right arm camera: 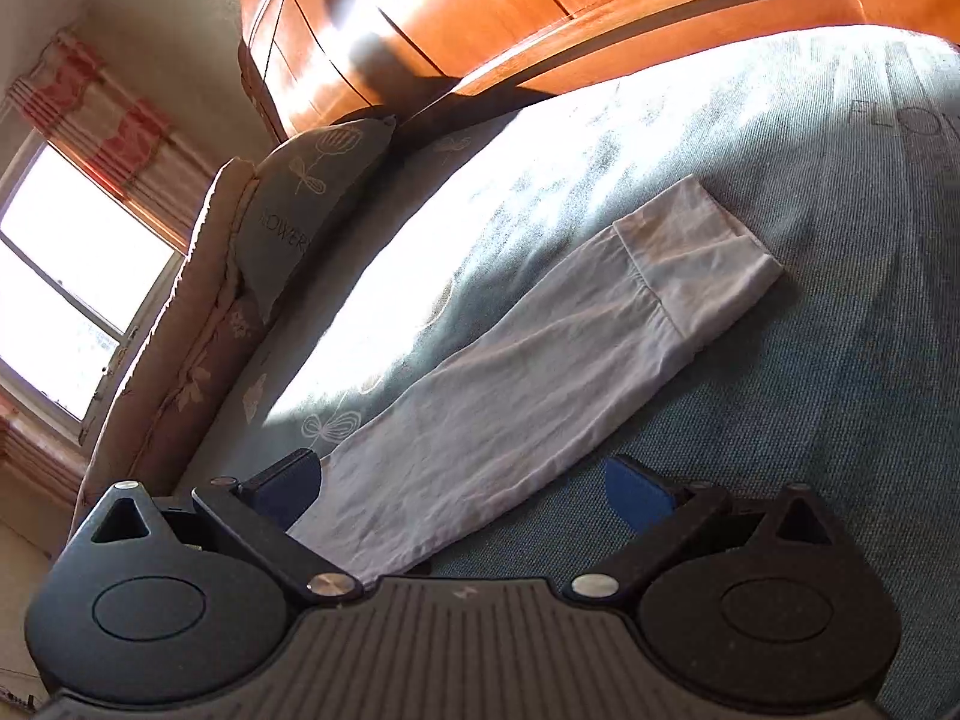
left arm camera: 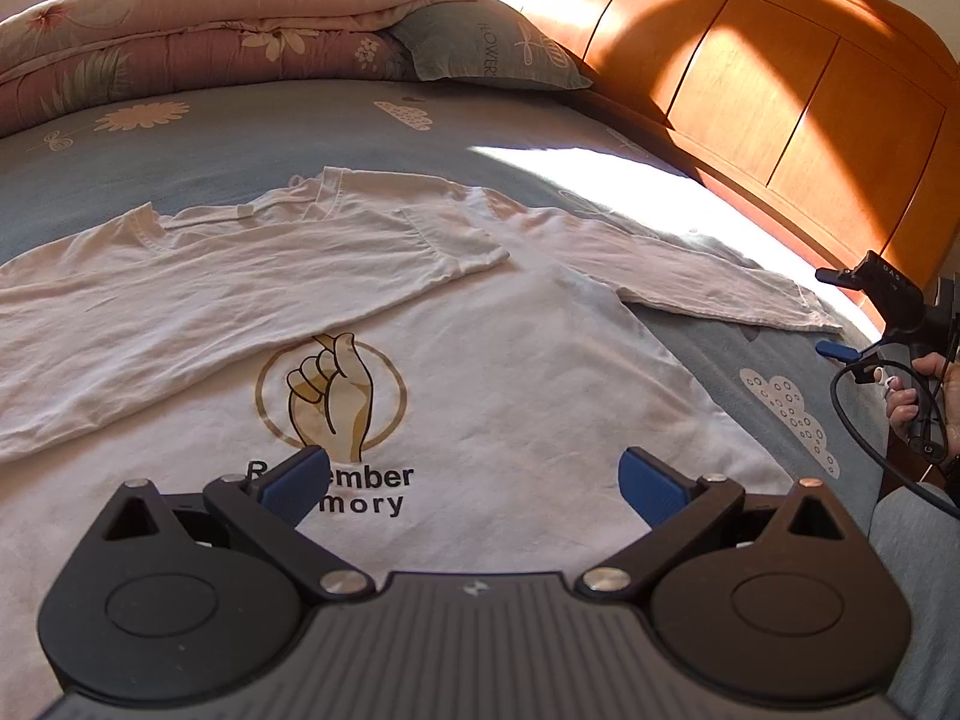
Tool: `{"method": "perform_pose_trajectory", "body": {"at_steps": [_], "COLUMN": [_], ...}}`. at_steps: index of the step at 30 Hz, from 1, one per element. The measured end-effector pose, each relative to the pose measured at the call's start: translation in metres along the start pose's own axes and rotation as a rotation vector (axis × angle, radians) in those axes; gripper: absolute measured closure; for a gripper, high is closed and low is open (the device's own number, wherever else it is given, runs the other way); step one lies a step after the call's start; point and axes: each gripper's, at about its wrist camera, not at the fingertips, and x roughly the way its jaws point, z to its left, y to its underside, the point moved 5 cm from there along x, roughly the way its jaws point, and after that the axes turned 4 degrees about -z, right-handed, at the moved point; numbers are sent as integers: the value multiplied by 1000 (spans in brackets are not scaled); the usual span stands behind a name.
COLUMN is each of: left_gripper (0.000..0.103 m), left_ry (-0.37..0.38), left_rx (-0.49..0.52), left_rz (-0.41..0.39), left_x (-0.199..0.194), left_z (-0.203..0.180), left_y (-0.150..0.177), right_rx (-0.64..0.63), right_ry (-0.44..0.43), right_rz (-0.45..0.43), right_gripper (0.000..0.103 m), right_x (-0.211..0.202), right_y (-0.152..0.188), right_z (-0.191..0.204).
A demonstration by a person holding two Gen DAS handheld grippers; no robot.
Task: Fold clothes
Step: 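Lower the right gripper along the sleeve toward its cuff, then roll the right gripper and close it on the sleeve cuff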
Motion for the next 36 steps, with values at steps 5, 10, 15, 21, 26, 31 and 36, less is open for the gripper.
{"method": "perform_pose_trajectory", "body": {"at_steps": [5, 10, 15, 21, 26, 31, 36], "left_gripper": [1, 1, 1, 1, 1, 1, 1], "left_ry": [1, 18, 12, 33, 31, 34, 29], "left_rx": [14, 17, 16, -6, -19, -18, -21], "left_rz": [4, 4, 11, 2, 5, 2, 10], "left_x": [4, 5, 7, 6, 7, 5, 8], "left_z": [-4, -8, -8, -6, -4, -5, -3], "left_y": [2, 4, 5, 3, 4, 4, 6], "right_rx": [128, 117, 115, 160, 177, 87, 33], "right_ry": [-51, -16, 6, -33, -148, -37, -31], "right_rz": [-45, -93, -128, -152, -76, -124, -145], "right_gripper": [0, 0, 0, 0, 0, 0, 0], "right_x": [9, 18, 23, 28, 42, 51, 55], "right_y": [-10, -17, -23, -27, -19, -24, -24], "right_z": [-17, -16, -16, -15, 1, 5, 5]}}
